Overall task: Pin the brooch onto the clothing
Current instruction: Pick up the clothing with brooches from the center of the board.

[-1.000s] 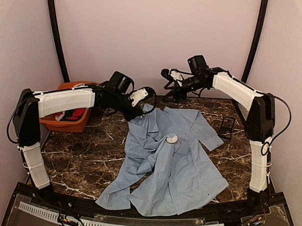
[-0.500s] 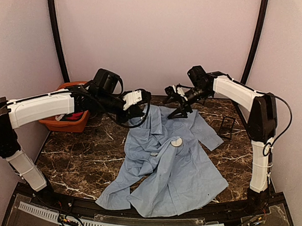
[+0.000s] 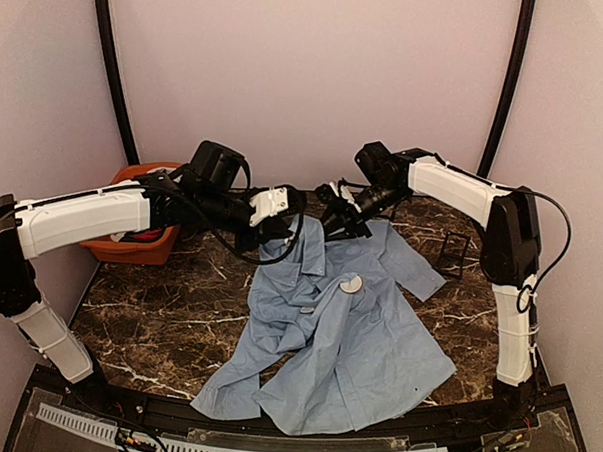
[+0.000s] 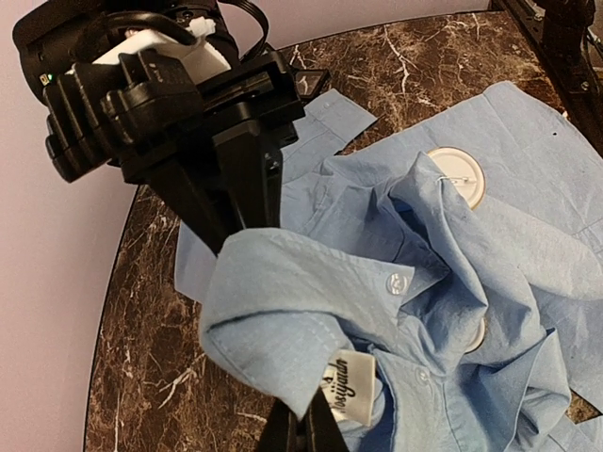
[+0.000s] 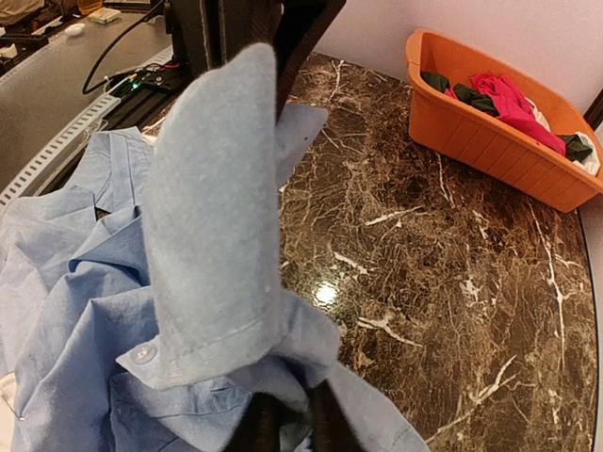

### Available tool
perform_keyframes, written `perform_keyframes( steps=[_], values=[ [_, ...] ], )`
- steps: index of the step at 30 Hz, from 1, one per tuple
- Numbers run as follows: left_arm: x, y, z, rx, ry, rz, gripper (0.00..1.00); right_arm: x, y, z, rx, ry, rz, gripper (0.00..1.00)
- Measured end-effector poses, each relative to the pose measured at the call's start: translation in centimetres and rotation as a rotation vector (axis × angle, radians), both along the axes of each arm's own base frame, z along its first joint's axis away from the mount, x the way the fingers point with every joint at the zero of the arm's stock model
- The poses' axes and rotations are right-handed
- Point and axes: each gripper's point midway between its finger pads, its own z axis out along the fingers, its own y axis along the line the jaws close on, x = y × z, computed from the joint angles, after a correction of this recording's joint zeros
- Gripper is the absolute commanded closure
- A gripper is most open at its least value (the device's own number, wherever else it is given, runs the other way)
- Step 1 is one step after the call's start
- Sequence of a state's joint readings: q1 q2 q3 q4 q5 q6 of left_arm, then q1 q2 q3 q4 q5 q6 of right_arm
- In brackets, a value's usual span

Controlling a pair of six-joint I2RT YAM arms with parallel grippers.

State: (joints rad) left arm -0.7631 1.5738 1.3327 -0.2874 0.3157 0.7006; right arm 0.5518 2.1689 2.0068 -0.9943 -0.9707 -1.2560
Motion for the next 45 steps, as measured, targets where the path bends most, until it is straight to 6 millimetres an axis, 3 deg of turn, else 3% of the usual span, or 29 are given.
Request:
perform_keyframes(
  steps=[3,9,10,11,13,14,16,18,23,27,35,37,40,45],
  values=[
    [-0.1,0.0,-0.1,-0.001,0.003,0.0,0.98,-0.4,0.0,0.1,0.006,0.027,0.006,1.0],
    [0.0,0.4,-0.8,-0.01,0.005,0.044,0.87,0.1,0.0,0.8,0.016,0.042,-0.015,1.0],
    [0.1,0.6,-0.8,-0.009,0.002,0.055,0.75,0.2,0.0,0.8,0.016,0.046,-0.025,1.0],
    [0.2,0.8,-0.7,-0.015,-0.002,0.069,0.7,0.5,-0.1,1.0,0.016,0.051,-0.039,1.0],
    [0.4,1.2,-0.4,-0.031,-0.013,0.103,0.44,1.4,-0.3,1.5,0.022,0.048,-0.075,1.0],
    [0.4,1.4,-0.3,-0.04,-0.018,0.121,0.18,2.0,-0.5,1.8,0.026,0.04,-0.1,1.0],
    [0.4,1.9,-0.3,-0.055,-0.023,0.146,0.03,3.0,-1.1,2.7,0.032,0.02,-0.148,1.0],
    [0.2,2.6,-0.6,-0.073,-0.016,0.174,0.02,3.9,-1.9,4.2,0.041,-0.015,-0.199,1.0],
    [1.2,5.4,-3.6,-0.125,0.121,0.276,0.01,4.6,-3.6,8.6,0.081,-0.118,-0.277,1.0],
    [3.0,7.5,-5.8,-0.217,0.249,0.369,0.01,4.7,-4.0,10.4,0.104,-0.164,-0.298,1.0],
    [5.2,2.6,-8.1,-0.372,0.502,0.303,0.02,5.0,-4.3,9.1,0.074,-0.161,-0.318,1.0],
    [5.1,1.9,-8.2,-0.404,0.553,0.286,0.12,5.1,-4.3,8.9,0.068,-0.162,-0.322,1.0],
    [5.0,0.8,-7.4,-0.442,0.613,0.242,0.44,5.3,-4.4,8.8,0.06,-0.169,-0.331,1.0],
    [5.3,-0.6,-5.6,-0.475,0.65,0.167,0.82,5.9,-4.6,8.7,0.045,-0.182,-0.361,1.0]
  ],
)
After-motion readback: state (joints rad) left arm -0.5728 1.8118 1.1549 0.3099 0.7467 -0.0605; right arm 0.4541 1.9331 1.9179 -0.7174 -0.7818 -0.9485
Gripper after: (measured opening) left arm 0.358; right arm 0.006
